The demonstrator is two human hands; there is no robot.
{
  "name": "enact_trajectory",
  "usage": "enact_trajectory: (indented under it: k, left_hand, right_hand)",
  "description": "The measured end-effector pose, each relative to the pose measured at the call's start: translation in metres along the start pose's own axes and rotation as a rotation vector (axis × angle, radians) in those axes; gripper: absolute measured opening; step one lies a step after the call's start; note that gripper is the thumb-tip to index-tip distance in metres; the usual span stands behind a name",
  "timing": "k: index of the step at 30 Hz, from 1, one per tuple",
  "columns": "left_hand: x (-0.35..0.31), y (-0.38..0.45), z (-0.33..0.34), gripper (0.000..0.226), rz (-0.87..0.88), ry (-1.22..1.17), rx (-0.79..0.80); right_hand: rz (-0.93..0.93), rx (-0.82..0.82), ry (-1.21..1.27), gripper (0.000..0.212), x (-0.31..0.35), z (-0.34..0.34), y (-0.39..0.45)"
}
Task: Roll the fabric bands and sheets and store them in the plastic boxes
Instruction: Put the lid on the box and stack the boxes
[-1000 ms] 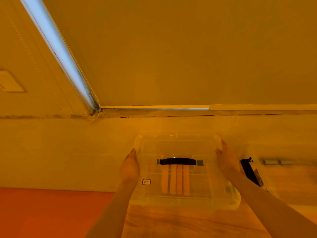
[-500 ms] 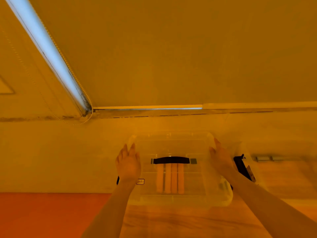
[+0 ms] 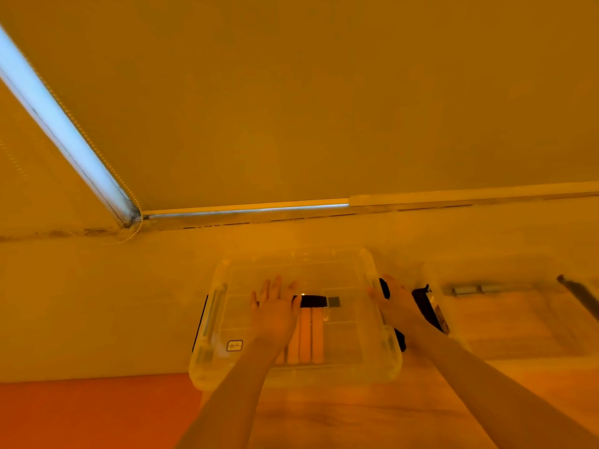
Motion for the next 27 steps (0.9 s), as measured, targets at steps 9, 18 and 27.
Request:
enact_trajectory:
  k: [9, 18, 27]
  left_hand:
    - [0.001, 0.002, 0.005, 0.052, -0.014, 0.01, -0.038]
    - [0.003, 0.003, 0.006, 0.116, -0.019, 0.004, -0.079]
    - [-0.001, 0.001, 0.002, 0.088, -0.018, 0.017, -0.066]
  right_hand:
    - [0.009, -0.114, -0.153, 0.07, 0.06, -0.016, -0.037]
    - [0.071, -0.11, -0.085, 0.057, 0.055, -0.014, -0.024]
    - [0.08, -0.072, -0.01, 0.049, 0.068, -0.008, -0.022]
Point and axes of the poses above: each hand's wrist, its own y-axis towards the middle knuckle, its own z-axis out of the palm, x = y × z, the point moved 9 cm from there along y, towards the middle knuckle, and after that the axes turned 3 degrees about y, right-handed, at the moved point
